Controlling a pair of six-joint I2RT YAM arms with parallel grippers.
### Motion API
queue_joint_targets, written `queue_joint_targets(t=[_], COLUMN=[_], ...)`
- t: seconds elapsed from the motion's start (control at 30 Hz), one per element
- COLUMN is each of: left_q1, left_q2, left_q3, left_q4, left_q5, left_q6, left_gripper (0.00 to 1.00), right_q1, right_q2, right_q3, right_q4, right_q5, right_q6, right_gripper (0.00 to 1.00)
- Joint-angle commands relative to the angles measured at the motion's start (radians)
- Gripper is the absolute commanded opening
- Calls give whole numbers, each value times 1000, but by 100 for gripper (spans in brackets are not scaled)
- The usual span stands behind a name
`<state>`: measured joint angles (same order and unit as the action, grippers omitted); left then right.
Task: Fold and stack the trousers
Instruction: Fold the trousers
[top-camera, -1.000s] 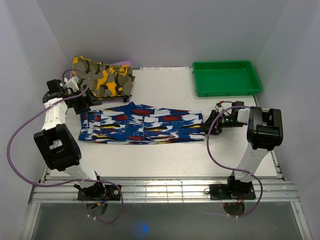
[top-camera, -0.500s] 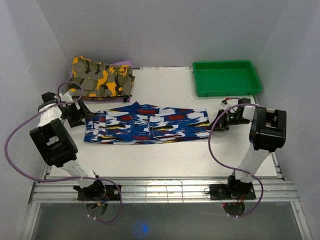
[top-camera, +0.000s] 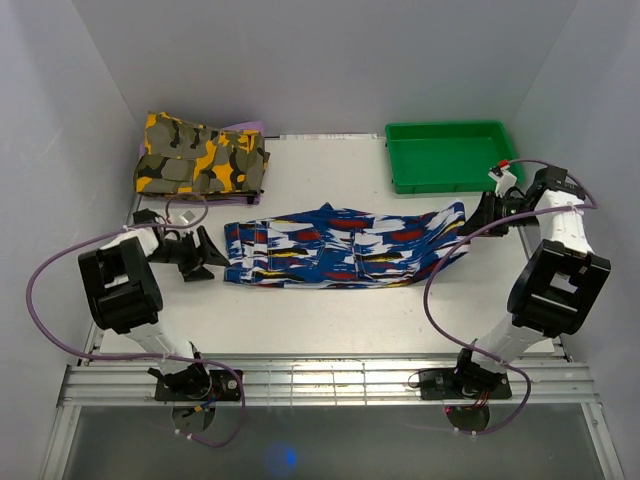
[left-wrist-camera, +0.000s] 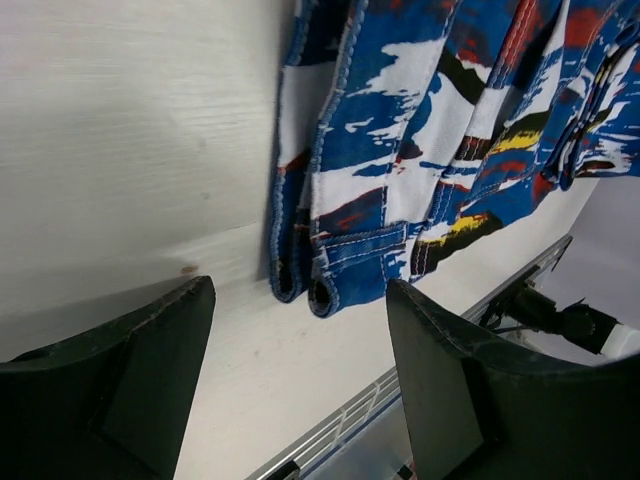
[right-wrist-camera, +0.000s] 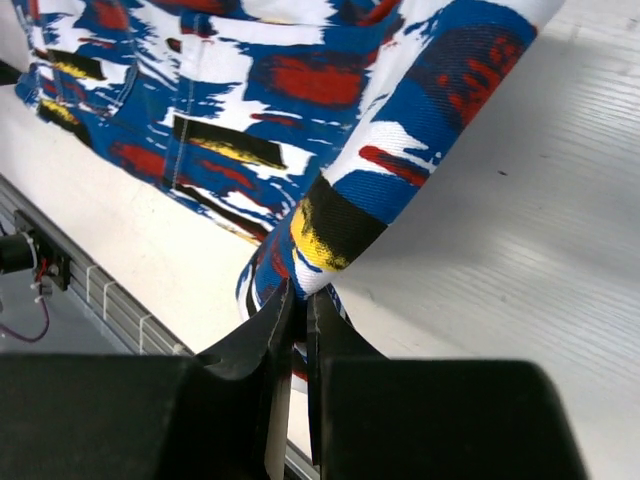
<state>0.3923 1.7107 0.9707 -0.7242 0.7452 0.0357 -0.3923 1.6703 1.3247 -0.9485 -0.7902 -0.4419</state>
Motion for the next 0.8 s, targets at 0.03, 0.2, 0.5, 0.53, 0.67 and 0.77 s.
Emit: queue_joint_targets(t=[0.03,0.2,0.5,0.53,0.67,0.77], left_q1=[-82,-130,-136,-139,-159,-174], left_q2=[-46,12,99,110,159,168], left_q3=[-32,-24,13,14,25,17], left_q4=[118,196,247,249,253,253], left_q5=[36,-21,-47,-47,-32,-14], left_q6=[-72,-143,-166,-160,-154,-152], left_gripper=[79,67,45,43,23,4], right_q1=[65,161,357,372,481,561], right_q2=[-46,-43,-34,-24,-4,15], right_q3=[36,73,160,166,186,211], right_q4=[-69,-39,42,47,128,183], right_q5=[-69,-84,-83,-83,-69,-34], right_q6=[15,68,189,199,278,336], right_gripper=[8,8,8,8,8,8])
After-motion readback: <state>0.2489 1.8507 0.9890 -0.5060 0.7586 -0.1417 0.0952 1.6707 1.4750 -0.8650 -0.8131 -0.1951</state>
